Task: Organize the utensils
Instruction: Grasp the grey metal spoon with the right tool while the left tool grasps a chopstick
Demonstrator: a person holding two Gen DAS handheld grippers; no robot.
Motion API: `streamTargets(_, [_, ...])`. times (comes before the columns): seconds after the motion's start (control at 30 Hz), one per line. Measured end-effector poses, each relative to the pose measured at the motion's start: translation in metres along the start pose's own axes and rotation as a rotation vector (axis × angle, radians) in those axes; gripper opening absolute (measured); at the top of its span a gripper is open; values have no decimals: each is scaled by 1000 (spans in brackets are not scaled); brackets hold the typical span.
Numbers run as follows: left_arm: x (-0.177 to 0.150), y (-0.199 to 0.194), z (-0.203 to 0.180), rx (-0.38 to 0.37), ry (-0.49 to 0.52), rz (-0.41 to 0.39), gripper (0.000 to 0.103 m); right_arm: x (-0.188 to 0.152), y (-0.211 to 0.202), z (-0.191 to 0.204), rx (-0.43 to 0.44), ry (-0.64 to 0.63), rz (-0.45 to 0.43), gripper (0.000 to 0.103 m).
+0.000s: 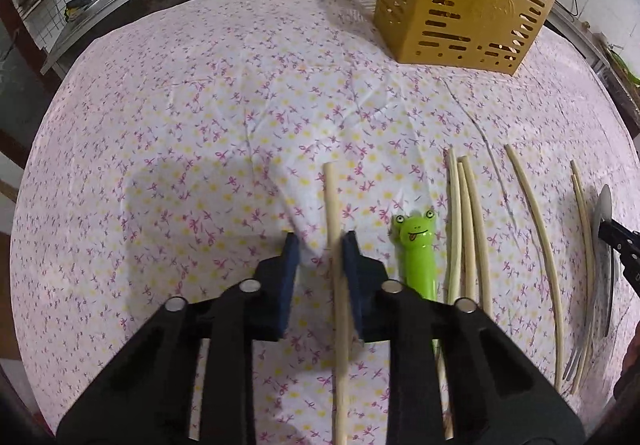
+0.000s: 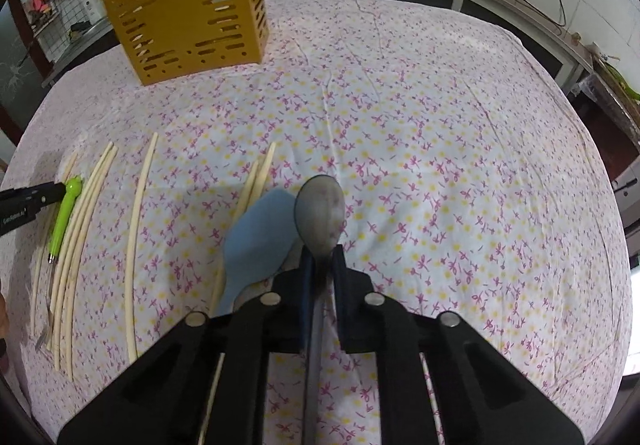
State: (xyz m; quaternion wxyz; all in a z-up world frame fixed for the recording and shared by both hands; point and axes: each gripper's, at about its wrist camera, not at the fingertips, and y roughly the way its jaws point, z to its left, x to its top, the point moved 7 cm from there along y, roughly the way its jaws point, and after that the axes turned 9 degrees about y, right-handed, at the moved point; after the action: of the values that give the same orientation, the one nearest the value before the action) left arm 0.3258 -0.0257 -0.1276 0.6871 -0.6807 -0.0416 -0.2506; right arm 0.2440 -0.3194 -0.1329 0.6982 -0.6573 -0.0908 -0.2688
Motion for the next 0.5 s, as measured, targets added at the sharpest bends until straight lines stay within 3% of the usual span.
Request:
streamTargets(0.2, [-2, -7, 15, -24, -29, 4, 6, -2, -7, -4, 28, 5, -20, 5])
streamTargets(0.5, [-9, -34, 21, -47, -61, -47, 3, 1, -21, -5, 77, 28, -68, 5])
